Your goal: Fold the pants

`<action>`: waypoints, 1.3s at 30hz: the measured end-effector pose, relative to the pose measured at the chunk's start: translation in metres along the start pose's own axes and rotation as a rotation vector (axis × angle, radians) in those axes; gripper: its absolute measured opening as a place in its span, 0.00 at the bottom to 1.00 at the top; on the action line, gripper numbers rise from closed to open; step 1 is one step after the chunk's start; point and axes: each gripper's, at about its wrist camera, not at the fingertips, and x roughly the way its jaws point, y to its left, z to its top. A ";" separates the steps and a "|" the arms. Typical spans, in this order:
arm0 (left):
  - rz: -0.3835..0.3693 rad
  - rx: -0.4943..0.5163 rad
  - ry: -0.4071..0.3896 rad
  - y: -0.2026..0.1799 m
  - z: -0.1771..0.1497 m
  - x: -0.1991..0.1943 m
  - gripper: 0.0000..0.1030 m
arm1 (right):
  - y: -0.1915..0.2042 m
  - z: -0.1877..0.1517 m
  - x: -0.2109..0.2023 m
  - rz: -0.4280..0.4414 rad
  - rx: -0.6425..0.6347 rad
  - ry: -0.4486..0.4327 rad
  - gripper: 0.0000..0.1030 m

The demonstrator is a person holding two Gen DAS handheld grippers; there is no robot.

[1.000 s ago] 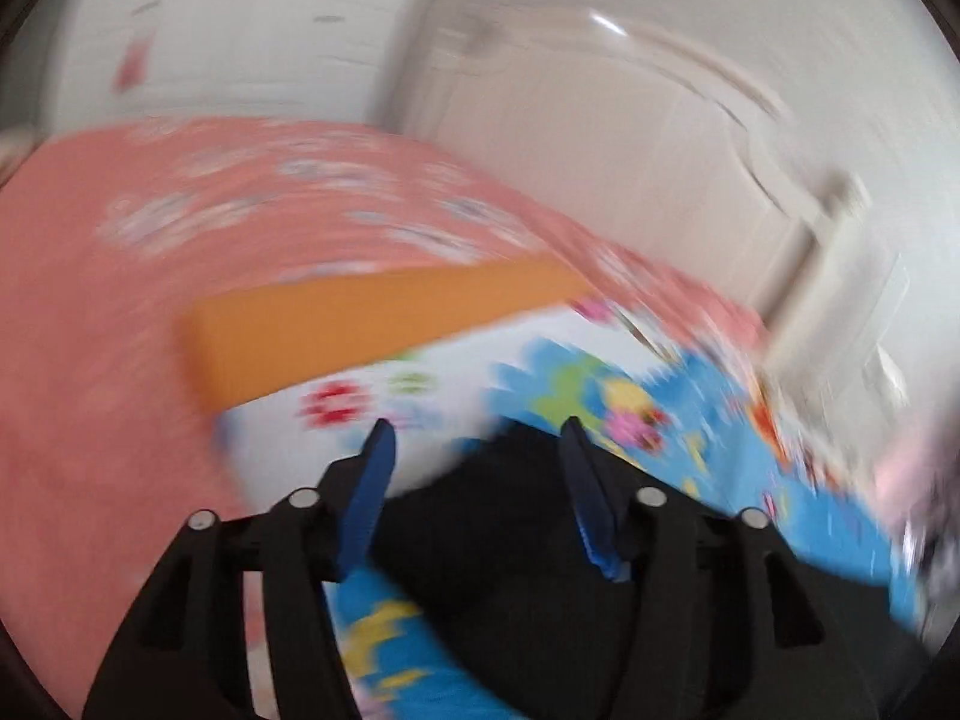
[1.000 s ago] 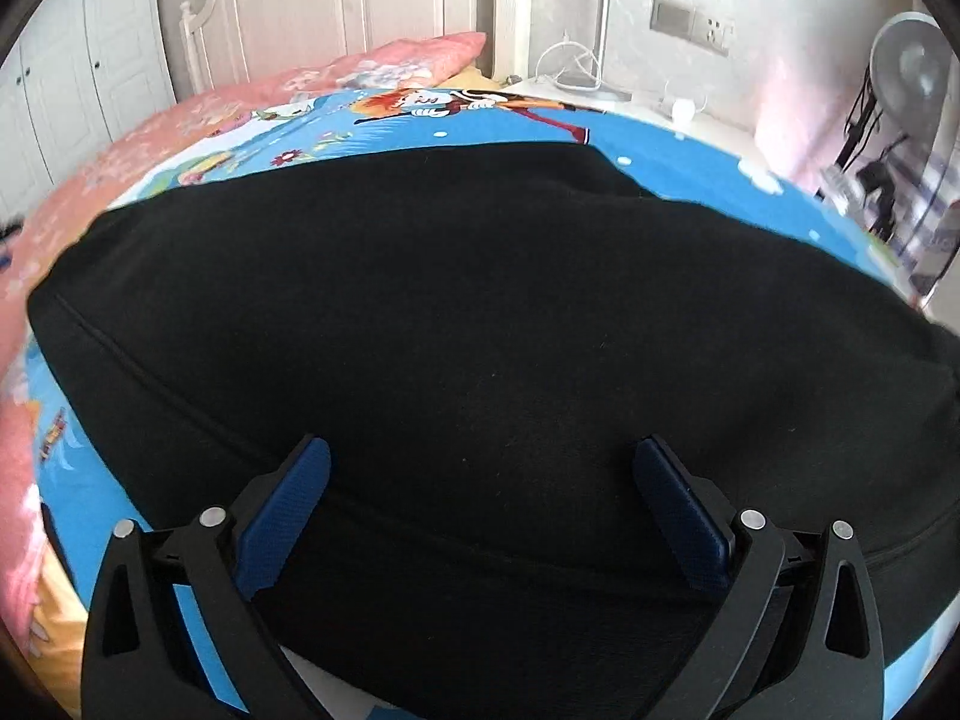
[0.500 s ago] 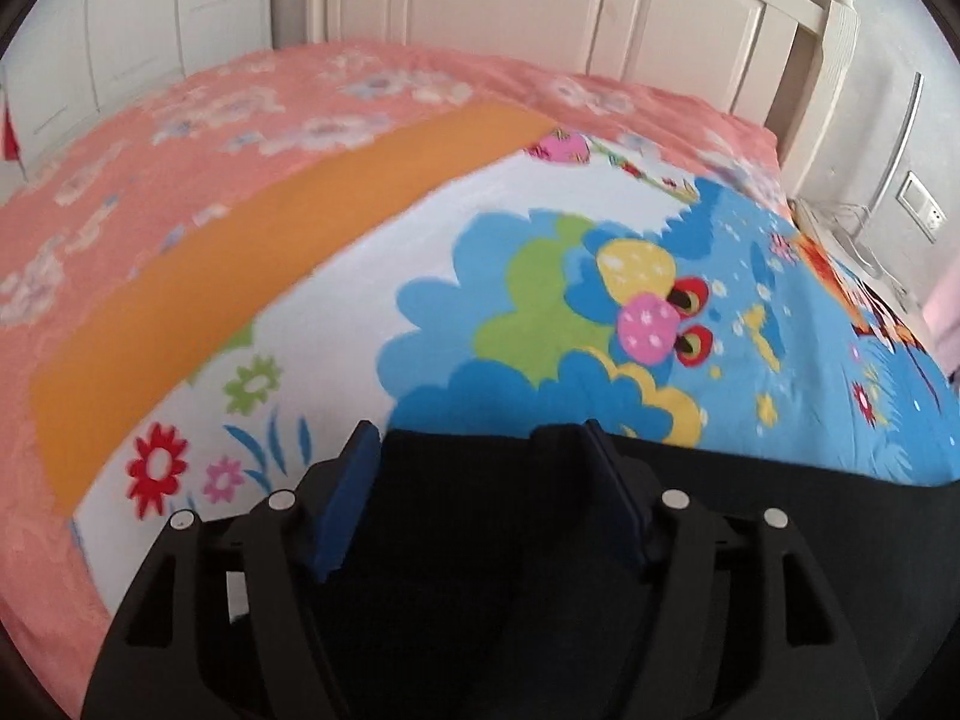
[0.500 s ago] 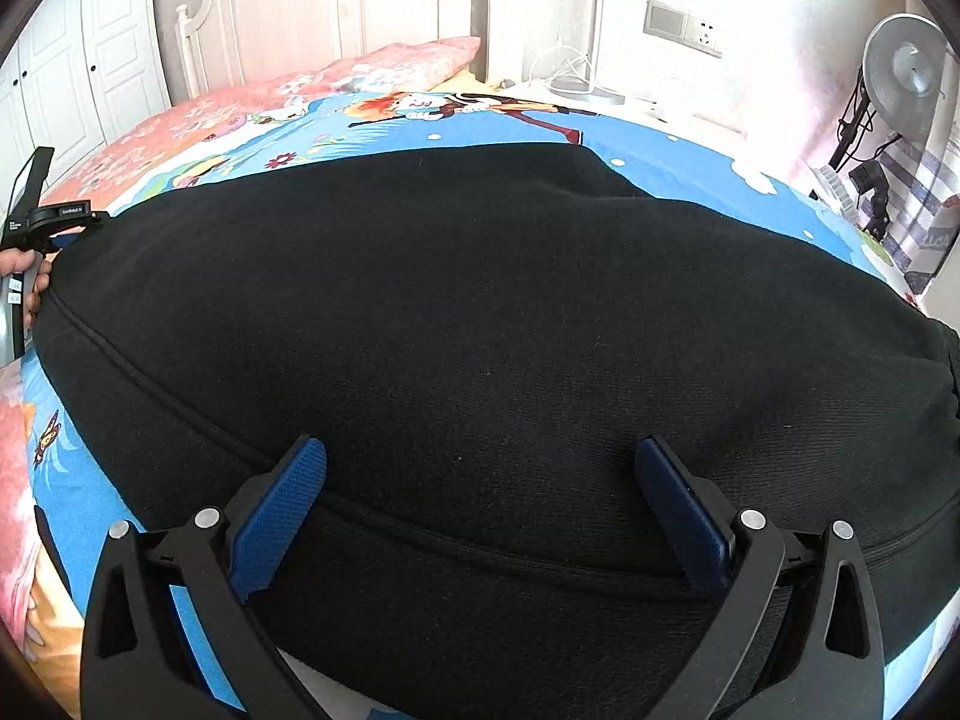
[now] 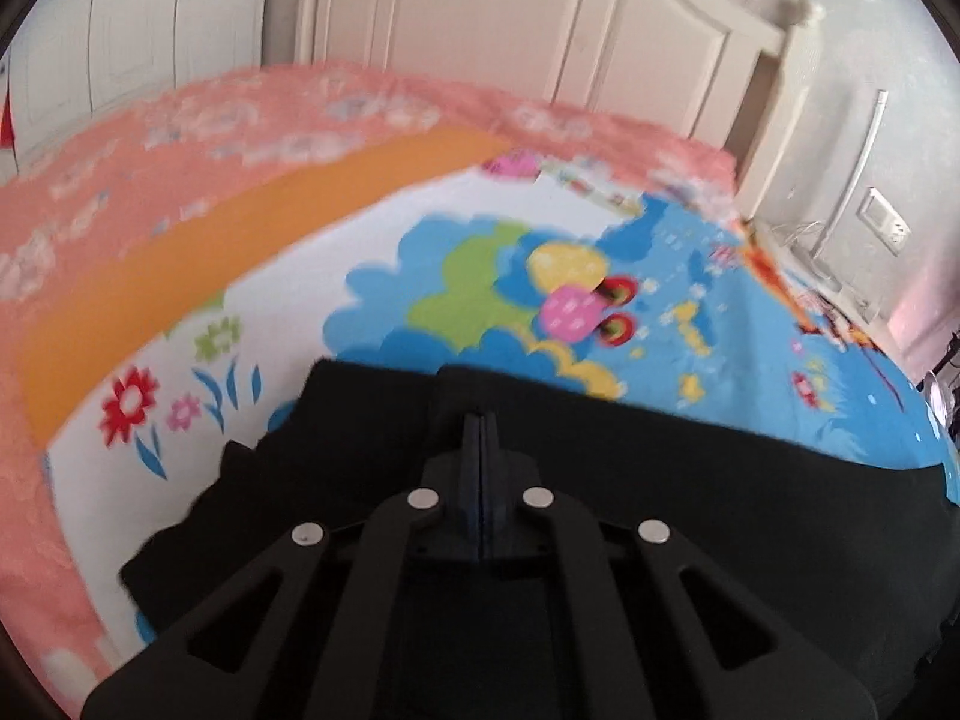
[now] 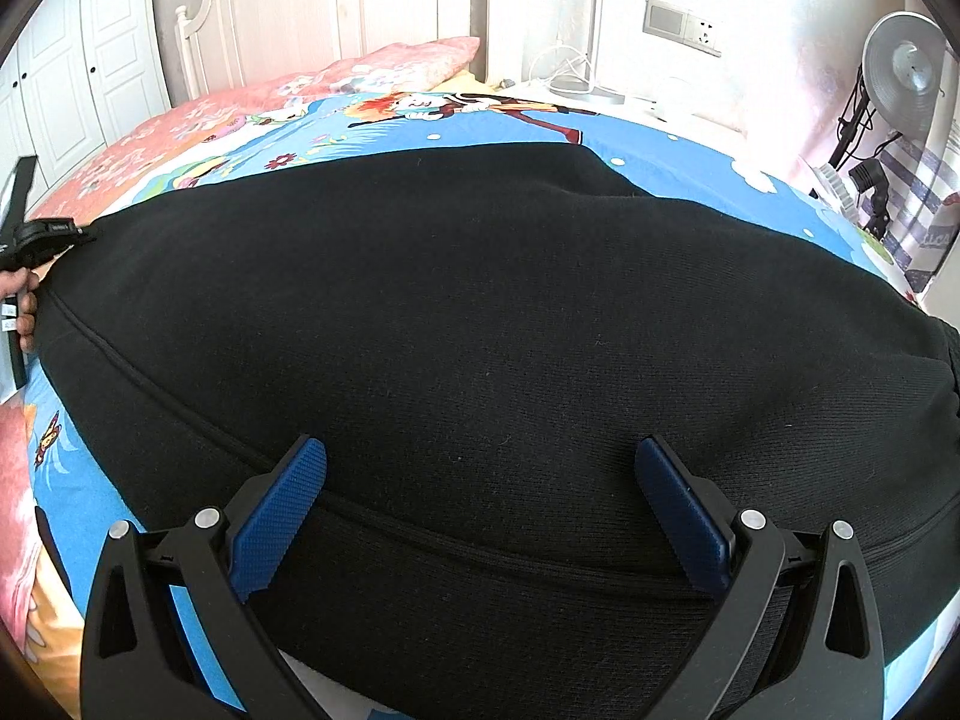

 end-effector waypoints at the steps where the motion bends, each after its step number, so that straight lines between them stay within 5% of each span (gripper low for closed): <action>1: -0.008 0.027 -0.026 -0.005 -0.001 -0.008 0.05 | 0.000 0.000 0.000 -0.001 0.000 0.000 0.96; 4: -0.003 0.011 -0.016 0.001 -0.007 -0.009 0.20 | 0.001 0.000 0.000 -0.001 0.000 -0.001 0.96; 7: -0.001 -0.026 -0.019 0.022 -0.016 -0.003 0.09 | 0.001 0.000 0.000 -0.003 -0.001 -0.001 0.96; 15: -0.080 -0.048 -0.069 0.038 -0.024 0.000 0.10 | -0.006 0.007 -0.017 -0.017 -0.033 -0.065 0.95; 17: -0.070 -0.031 -0.089 0.035 -0.028 0.000 0.10 | -0.029 0.019 -0.034 -0.028 0.010 -0.137 0.95; 21: -0.013 0.024 -0.103 0.024 -0.030 0.001 0.11 | -0.126 0.051 -0.049 -0.195 0.175 -0.174 0.95; 27: -0.018 0.022 -0.085 0.026 -0.027 0.002 0.11 | -0.258 0.067 0.001 -0.461 0.234 -0.008 0.94; 29: -0.032 0.008 -0.069 0.028 -0.025 0.001 0.11 | -0.284 0.059 0.023 -0.478 0.234 0.049 0.94; 30: -0.019 0.011 -0.056 0.027 -0.023 0.000 0.14 | -0.298 0.054 0.034 -0.389 0.292 0.094 0.94; 32: 0.065 0.015 -0.009 0.021 -0.021 -0.004 0.39 | -0.307 0.055 0.034 -0.352 0.355 0.096 0.94; 35: 0.148 0.022 -0.018 0.006 -0.025 -0.029 0.43 | -0.295 0.058 0.038 -0.412 0.295 0.097 0.95; 39: 0.084 -0.008 -0.033 -0.021 -0.050 -0.079 0.49 | -0.289 0.056 0.037 -0.439 0.280 0.085 0.95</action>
